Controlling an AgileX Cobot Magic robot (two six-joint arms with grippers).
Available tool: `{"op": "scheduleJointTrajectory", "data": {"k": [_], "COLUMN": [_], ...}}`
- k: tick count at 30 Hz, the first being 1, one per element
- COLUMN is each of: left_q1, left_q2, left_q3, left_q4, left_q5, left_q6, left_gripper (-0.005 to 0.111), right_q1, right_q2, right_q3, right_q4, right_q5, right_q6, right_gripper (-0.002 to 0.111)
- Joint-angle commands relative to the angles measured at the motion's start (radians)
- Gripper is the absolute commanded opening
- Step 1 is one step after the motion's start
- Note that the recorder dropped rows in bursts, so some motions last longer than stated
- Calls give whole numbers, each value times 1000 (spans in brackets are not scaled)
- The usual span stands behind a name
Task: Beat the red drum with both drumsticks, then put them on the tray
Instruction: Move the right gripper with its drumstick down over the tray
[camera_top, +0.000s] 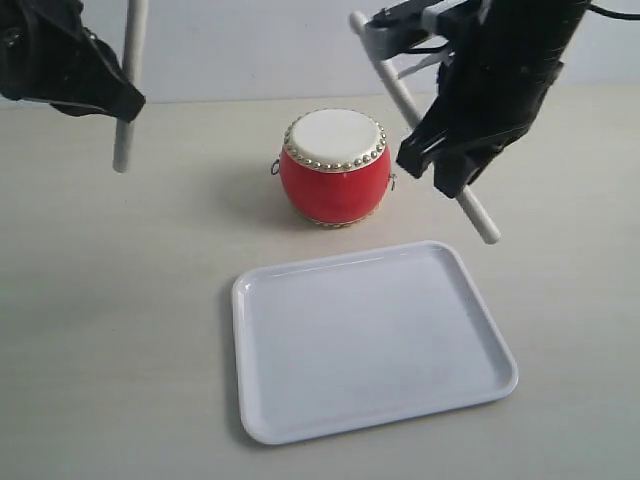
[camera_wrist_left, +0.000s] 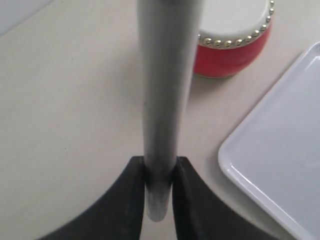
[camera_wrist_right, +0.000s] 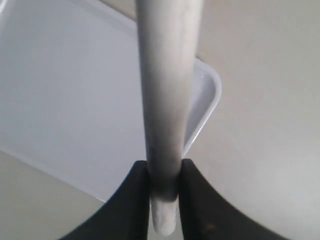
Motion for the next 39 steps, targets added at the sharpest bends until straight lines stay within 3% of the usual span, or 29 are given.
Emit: {"op": "scheduleJointTrajectory", "data": {"k": [1, 6, 12, 17, 28, 39], "left_q1": [43, 88, 101, 101, 101, 101], "left_q2": [-63, -100, -110, -110, -110, -110], "left_q3": [89, 144, 145, 153, 156, 156], "left_q4": [-15, -17, -38, -40, -50, -56], "left_q5": [-67, -150, -152, -168, -183, -183], "left_q6": [25, 36, 36, 36, 36, 36], "left_gripper": [0, 0, 0, 0, 0, 0], "right_q1": [84, 157, 235, 268, 339, 339], "right_q2": [67, 131, 190, 250, 381, 459], "right_q3": [-32, -32, -30, -30, -28, -28], "right_q4": [-224, -323, -396, -501, -529, -578], "right_q5": [-3, -3, -3, -3, -3, -3], "right_q6": [-74, -261, -471, -461, -443, -376], "right_gripper": [0, 0, 0, 0, 0, 0]}}
